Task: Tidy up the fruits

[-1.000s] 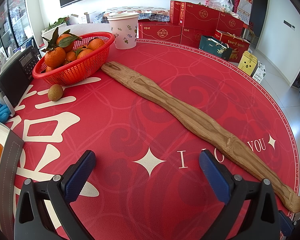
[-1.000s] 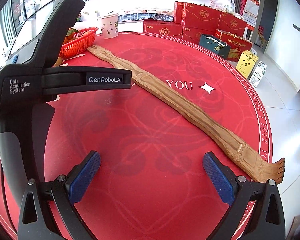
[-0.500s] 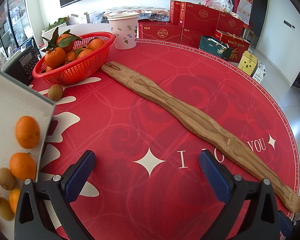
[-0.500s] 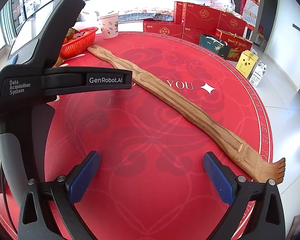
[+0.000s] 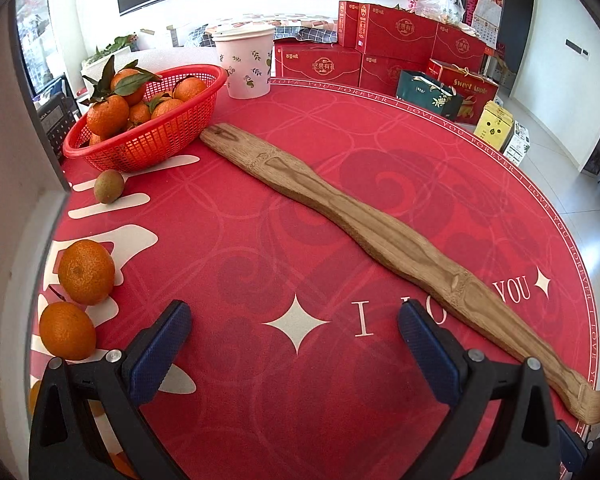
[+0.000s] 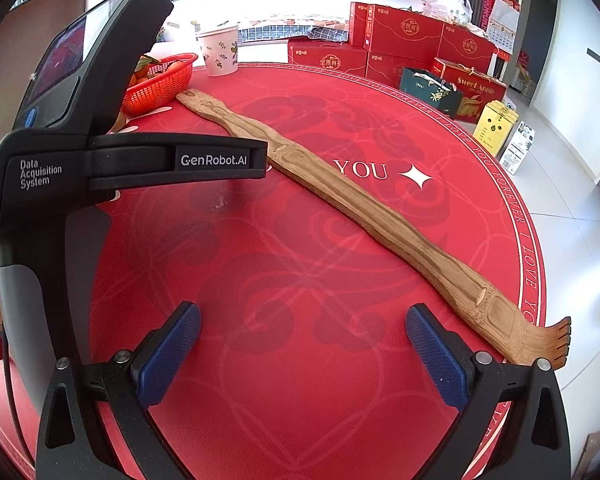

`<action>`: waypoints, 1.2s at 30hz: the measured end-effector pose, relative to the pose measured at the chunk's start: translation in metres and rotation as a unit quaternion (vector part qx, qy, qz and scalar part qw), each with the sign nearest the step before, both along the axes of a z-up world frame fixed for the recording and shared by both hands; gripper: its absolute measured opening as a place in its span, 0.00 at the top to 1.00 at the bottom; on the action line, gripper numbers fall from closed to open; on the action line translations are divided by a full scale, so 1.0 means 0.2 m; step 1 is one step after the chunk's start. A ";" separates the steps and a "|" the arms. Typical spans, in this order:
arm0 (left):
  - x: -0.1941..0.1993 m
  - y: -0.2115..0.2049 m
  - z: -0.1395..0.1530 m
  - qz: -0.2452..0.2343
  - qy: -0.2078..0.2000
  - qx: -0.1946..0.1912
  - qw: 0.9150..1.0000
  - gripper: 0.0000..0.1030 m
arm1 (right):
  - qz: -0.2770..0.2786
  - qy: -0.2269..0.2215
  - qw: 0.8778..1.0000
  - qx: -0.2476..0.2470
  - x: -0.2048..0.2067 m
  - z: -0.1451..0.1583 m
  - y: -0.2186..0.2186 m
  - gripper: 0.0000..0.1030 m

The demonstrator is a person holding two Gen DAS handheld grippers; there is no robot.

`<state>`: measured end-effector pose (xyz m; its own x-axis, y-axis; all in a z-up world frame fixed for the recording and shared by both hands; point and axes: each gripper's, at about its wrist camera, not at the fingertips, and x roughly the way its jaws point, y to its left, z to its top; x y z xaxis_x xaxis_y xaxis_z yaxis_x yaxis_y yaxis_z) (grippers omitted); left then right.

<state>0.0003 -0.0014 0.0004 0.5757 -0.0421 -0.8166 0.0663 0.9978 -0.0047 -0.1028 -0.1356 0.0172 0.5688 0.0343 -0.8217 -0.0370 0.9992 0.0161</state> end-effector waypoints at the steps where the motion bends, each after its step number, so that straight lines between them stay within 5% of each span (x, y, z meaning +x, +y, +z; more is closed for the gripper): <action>1: 0.00 0.00 0.00 0.000 0.000 0.000 1.000 0.00 | 0.000 0.000 1.000 0.000 0.00 0.00 0.00 0.00; 36: 0.00 0.00 0.00 0.000 0.000 0.000 1.000 0.00 | 0.006 0.004 1.000 0.000 -0.01 0.01 0.00 0.00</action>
